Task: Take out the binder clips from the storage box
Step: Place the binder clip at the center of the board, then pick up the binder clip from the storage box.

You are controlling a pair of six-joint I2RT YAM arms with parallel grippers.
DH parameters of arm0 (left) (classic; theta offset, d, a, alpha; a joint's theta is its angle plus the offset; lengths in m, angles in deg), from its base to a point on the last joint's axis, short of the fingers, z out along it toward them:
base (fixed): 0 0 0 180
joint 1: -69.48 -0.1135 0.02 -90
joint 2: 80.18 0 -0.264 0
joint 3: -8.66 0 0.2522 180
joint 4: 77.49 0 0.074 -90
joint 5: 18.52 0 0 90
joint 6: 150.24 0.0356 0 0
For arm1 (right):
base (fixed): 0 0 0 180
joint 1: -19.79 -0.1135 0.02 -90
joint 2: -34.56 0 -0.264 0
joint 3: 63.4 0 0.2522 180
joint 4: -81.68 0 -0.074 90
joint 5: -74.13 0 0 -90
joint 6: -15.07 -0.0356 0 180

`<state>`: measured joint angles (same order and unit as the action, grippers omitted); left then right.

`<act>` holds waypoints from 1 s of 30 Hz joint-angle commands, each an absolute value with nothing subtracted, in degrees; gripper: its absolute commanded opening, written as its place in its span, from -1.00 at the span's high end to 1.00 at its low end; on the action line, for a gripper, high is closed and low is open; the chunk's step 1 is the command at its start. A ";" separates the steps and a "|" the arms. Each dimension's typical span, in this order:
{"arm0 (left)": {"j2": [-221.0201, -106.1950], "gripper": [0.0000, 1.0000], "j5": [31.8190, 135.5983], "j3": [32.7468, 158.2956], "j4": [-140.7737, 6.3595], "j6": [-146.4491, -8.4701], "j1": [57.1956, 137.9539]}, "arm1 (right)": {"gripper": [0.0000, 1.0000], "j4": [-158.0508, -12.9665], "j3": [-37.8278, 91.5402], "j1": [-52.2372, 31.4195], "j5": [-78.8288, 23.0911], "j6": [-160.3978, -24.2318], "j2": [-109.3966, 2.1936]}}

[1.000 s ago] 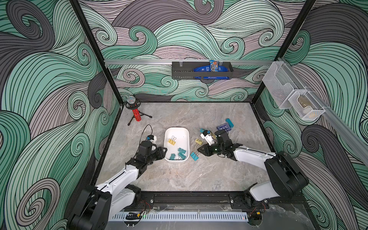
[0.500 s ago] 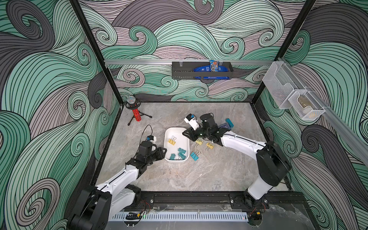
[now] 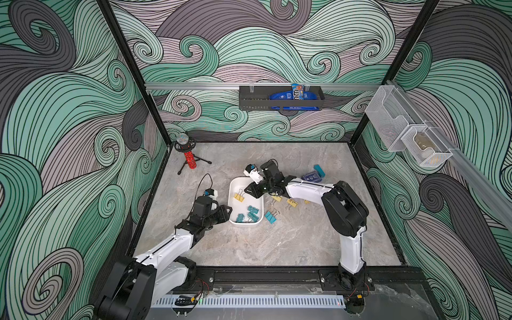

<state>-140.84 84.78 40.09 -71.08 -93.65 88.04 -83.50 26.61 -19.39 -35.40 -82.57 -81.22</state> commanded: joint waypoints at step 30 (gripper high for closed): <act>-140.91 0.14 85.19 41.31 -71.65 -93.13 88.37 | 0.67 -83.47 34.82 -21.17 -34.79 -83.45 -89.89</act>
